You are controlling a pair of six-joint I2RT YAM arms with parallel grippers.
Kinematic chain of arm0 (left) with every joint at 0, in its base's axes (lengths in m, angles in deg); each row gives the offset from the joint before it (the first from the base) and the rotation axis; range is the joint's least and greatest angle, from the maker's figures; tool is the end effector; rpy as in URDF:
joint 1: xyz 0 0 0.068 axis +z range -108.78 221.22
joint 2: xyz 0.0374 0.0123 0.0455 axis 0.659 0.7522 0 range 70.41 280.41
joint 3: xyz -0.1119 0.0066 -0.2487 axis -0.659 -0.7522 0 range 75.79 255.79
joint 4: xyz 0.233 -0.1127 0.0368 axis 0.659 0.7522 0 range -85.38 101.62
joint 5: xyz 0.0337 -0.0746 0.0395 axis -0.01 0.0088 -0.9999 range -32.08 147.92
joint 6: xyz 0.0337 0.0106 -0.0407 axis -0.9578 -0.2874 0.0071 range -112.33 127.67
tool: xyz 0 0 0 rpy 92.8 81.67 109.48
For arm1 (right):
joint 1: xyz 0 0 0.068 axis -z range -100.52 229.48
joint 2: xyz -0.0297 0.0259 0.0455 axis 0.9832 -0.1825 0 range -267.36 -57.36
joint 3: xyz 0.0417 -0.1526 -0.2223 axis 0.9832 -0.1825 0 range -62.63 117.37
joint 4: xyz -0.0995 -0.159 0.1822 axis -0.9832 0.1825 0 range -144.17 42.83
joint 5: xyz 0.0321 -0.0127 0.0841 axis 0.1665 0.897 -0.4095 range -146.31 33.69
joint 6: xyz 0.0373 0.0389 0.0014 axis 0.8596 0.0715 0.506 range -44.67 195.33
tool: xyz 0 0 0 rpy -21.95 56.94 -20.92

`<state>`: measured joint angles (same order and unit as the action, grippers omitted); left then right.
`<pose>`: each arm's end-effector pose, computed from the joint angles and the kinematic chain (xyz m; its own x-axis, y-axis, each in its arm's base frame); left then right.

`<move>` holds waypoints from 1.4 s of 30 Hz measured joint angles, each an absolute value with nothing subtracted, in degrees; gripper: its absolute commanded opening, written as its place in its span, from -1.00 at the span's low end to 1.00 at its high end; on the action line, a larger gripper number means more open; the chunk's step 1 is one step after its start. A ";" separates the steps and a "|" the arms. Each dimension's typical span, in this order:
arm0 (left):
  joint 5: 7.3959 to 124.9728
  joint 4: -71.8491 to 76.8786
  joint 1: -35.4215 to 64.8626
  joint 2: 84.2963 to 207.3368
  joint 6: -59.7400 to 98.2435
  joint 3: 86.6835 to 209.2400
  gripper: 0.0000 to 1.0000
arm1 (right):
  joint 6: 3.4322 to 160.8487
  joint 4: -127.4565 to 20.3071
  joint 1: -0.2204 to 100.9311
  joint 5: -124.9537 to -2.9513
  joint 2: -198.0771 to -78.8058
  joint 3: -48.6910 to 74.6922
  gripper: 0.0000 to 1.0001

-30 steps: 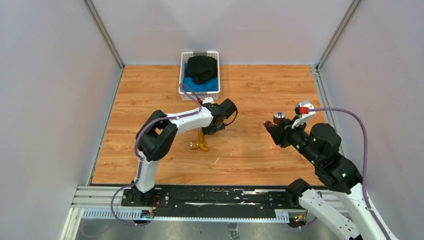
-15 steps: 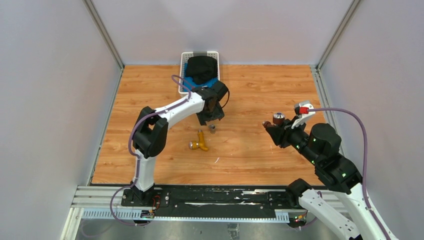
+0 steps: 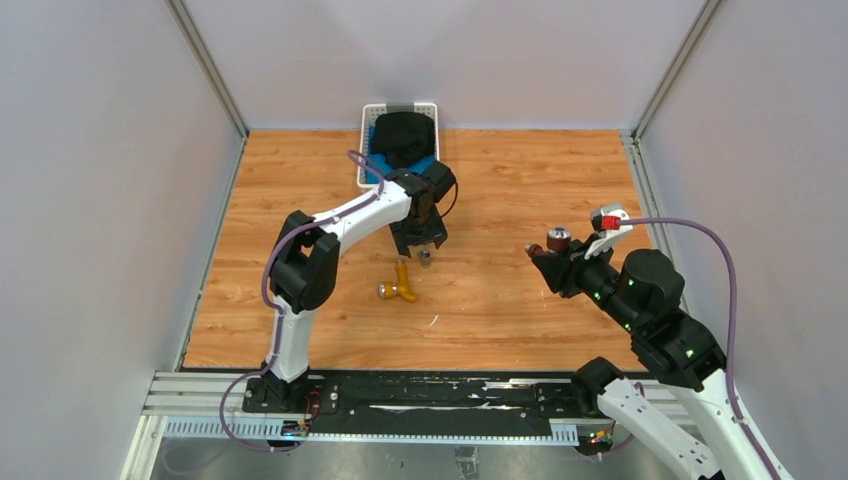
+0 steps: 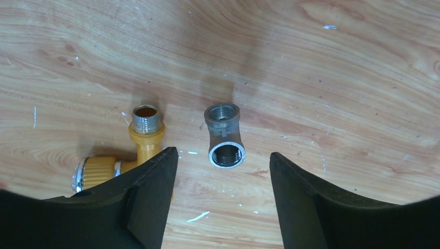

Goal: Install the water faucets
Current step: Pick up the adaptor at the center of the board.

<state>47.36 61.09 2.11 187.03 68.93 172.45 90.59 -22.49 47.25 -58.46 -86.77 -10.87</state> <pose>0.3259 -0.2565 0.2164 -0.8772 -0.3977 -0.2690 -0.3792 0.9175 -0.1198 0.0855 0.0555 0.3741 -0.2808 0.1340 -0.9504 -0.5084 0.8191 0.2657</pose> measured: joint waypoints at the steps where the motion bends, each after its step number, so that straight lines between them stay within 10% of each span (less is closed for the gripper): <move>1: 47.51 61.15 2.11 187.29 68.93 172.48 0.33 | 90.59 -22.47 47.25 -58.46 -86.77 -10.87 -1.00; 35: 50.02 61.52 2.09 192.67 68.95 172.98 -0.29 | 90.90 -22.03 47.25 -58.27 -86.99 -11.19 -1.00; 42: 49.93 61.48 2.09 192.89 67.37 173.48 -1.00 | 90.92 -21.79 47.25 -58.27 -86.90 -11.19 -1.00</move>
